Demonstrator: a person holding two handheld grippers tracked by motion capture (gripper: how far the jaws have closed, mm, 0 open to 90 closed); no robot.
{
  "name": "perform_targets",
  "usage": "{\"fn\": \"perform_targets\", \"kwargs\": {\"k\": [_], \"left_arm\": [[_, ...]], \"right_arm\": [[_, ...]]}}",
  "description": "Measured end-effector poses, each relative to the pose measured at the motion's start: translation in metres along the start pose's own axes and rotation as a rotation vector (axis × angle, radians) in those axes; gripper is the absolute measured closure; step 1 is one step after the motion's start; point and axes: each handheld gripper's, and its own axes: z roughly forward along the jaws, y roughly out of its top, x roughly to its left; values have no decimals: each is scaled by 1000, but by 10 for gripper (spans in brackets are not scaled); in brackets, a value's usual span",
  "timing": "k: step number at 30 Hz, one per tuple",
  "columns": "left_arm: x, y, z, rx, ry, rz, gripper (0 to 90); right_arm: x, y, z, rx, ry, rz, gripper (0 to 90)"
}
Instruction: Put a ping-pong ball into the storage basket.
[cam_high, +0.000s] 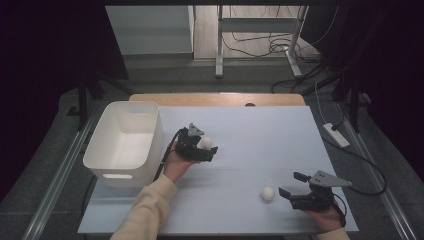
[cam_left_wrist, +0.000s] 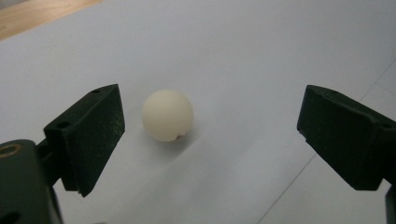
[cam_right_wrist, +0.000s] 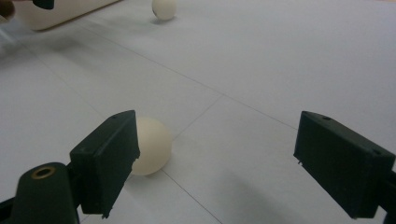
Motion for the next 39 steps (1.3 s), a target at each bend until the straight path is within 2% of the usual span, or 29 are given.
{"fn": "perform_targets", "kwargs": {"k": [7, 19, 23, 28, 39], "left_arm": [[0, 4, 6, 22, 12, 9, 84], [8, 6, 20, 59, 23, -10, 83], [11, 4, 25, 70, 16, -35, 84], [14, 3, 31, 89, 28, -34, 84], [18, 2, 36, 105, 27, -46, 84]], "right_arm": [[0, 0, 0, 1, 3, 0, 140], [0, 0, 0, 1, 3, -1, 141], [0, 0, 1, 4, 4, 0, 141], [0, -1, 1, 5, 3, -1, 141], [0, -1, 1, 4, 1, -1, 142]]}}
